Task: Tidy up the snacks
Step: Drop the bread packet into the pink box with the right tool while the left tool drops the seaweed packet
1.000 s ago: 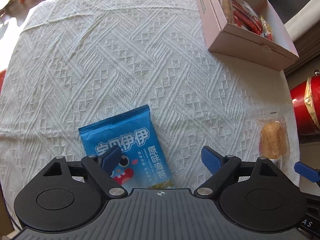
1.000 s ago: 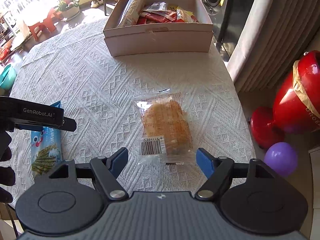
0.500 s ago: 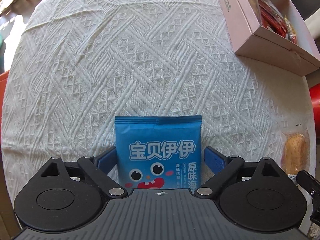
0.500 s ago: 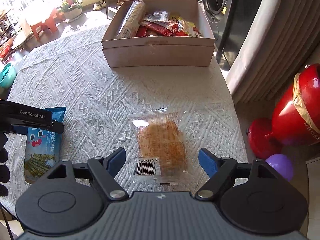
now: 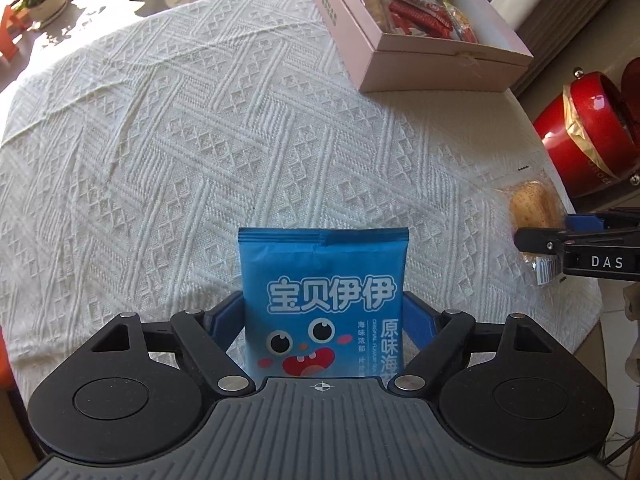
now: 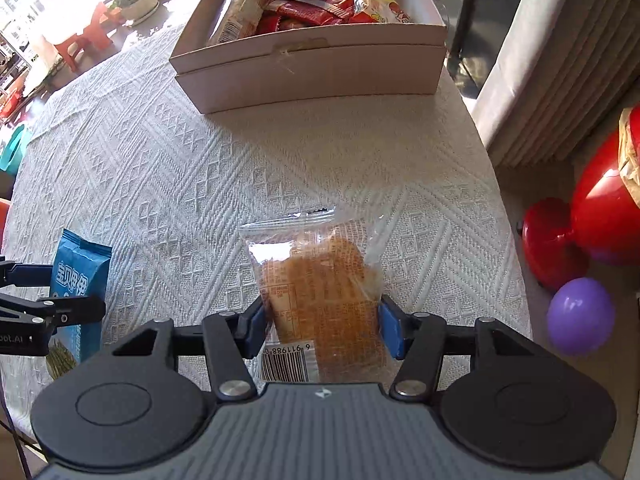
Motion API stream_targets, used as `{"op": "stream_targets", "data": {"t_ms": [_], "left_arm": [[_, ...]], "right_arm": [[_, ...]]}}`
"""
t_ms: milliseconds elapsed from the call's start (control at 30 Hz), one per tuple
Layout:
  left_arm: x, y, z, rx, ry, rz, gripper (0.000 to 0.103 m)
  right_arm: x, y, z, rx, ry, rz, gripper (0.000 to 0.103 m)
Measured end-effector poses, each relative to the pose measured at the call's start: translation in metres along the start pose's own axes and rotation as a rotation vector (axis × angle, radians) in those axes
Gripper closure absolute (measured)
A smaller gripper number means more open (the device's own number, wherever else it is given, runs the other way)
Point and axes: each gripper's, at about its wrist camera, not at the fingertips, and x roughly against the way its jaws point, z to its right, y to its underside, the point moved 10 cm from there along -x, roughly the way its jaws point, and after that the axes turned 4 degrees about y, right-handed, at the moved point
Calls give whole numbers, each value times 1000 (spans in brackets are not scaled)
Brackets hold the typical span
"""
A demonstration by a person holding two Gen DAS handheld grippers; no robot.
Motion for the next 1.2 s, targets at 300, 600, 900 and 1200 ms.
{"op": "stream_targets", "data": {"t_ms": [300,600,900,1200], "left_arm": [[94,-111,34,-41,182,237,16],[106,-294,53,-93,289,537,12],[-72,-290,25,66,354,233,36],[37,-262,-32,135,500,411,36]], "right_arm": [[88,-43,-1,9,-8,181,48],[186,-152,32,-55,79,505,48],[120,-176,54,-56,186,427,48],[76,-222,21,-94,83,416,30]]}}
